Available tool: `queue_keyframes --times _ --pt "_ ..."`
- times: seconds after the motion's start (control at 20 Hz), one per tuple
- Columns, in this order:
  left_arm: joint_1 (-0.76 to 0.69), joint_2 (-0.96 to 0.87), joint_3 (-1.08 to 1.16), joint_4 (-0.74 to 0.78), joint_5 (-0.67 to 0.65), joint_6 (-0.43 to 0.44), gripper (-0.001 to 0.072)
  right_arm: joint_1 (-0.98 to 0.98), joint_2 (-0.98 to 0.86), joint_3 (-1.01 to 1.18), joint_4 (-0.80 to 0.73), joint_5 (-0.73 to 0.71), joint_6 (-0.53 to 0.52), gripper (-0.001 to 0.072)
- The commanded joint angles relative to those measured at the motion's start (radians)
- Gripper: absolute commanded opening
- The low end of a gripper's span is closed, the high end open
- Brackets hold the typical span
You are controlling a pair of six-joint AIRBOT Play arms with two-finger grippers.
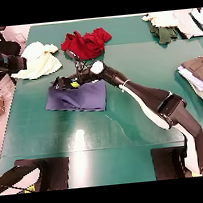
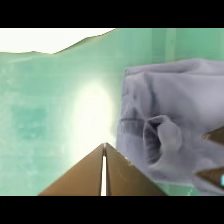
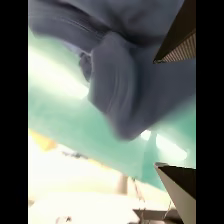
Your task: Fold the shirts.
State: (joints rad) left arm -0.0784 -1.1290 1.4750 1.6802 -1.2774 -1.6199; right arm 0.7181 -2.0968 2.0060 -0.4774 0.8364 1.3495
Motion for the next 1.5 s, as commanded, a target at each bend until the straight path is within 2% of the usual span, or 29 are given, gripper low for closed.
queue_keyframes --times 0.0,0.05,0.2,0.3,0.4,0.55,0.7,1.0,1.05,1.1,1.15,1.3,1.45 --pt "0.006 0.016 -0.054 0.011 0.005 0.023 0.0022 -0.078 0.028 -0.067 0.07 0.085 -0.04 0.0691" --pt "0.006 0.016 -0.076 0.005 0.012 0.024 0.0022 -0.117 0.059 -0.103 0.041 0.139 -0.037 0.0658" --pt "0.006 0.016 -0.15 -0.044 0.04 0.045 0.0022 -0.233 0.184 -0.251 -0.057 0.245 -0.022 0.0659" --pt "0.006 0.016 -0.198 -0.074 0.049 0.057 0.0022 -0.309 0.27 -0.37 -0.167 0.272 0.016 0.066" --pt "0.006 0.016 -0.229 -0.092 0.039 0.057 0.0023 -0.383 0.337 -0.514 -0.203 0.274 0.021 0.0664" --pt "0.006 0.016 -0.238 -0.11 0.06 0.058 0.0022 -0.442 0.374 -0.694 -0.158 0.237 -0.001 0.0673" --pt "0.006 0.016 -0.238 -0.123 0.075 0.057 0.0023 -0.403 0.338 -0.774 -0.049 0.153 -0.055 0.0688" --pt "0.006 0.016 -0.238 -0.125 0.047 0.076 0.0022 -0.226 0.142 -0.581 0.1 0.127 -0.066 0.0685" --pt "0.006 0.016 -0.238 -0.125 0.048 0.076 0.0022 -0.193 0.108 -0.519 0.12 0.122 -0.061 0.0635" --pt "0.006 0.016 -0.238 -0.125 0.047 0.076 0.0022 -0.169 0.08 -0.456 0.12 0.129 -0.048 0.0351" --pt "0.006 0.016 -0.238 -0.125 0.047 0.076 0.0022 -0.15 0.062 -0.396 0.119 0.136 -0.048 0.0036" --pt "0.006 0.016 -0.238 -0.125 0.043 0.076 0.0022 -0.158 0.087 -0.281 0.058 0.146 0.029 0.0019" --pt "0.006 0.016 -0.238 -0.129 0.047 0.076 0.0022 -0.23 0.139 -0.175 -0.149 0.272 0.166 0.0019"
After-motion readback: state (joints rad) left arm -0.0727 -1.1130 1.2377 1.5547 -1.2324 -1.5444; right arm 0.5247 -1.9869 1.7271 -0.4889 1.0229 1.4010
